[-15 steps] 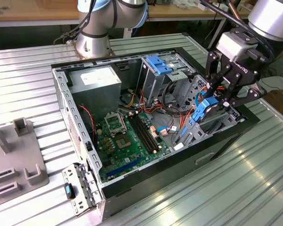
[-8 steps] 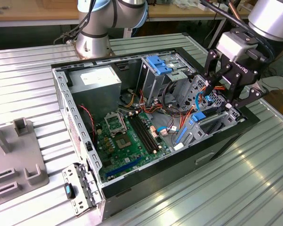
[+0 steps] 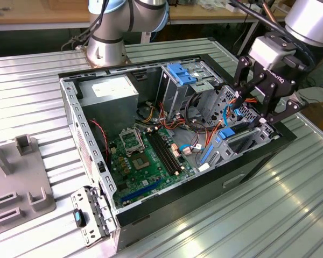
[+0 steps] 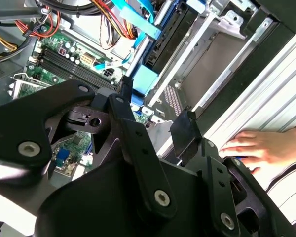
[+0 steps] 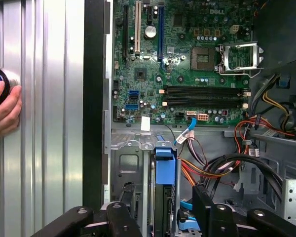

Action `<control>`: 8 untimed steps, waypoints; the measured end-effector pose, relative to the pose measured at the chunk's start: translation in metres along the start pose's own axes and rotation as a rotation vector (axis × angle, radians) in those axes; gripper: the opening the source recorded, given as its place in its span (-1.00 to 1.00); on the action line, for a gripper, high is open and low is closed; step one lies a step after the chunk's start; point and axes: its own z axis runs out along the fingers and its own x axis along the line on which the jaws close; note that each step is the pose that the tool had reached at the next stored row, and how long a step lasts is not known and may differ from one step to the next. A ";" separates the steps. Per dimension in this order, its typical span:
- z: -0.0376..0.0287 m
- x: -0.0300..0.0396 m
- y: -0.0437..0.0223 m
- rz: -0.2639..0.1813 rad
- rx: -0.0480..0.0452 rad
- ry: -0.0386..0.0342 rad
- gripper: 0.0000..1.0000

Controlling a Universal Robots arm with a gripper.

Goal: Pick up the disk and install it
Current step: 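Insert the disk into the insertion slot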

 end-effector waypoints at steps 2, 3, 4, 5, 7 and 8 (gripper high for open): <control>0.0000 0.0000 -0.0009 0.000 0.0000 0.0001 0.15; 0.0000 0.0000 -0.0014 0.000 0.0000 0.0000 0.15; 0.0000 0.0000 -0.0025 0.000 0.0000 0.0000 0.15; 0.0004 0.0001 -0.0037 0.000 0.0000 0.0001 0.15; 0.0006 0.0001 -0.0043 0.000 0.0000 0.0002 0.15; 0.0009 -0.0006 -0.0044 0.000 0.0000 -0.0001 0.15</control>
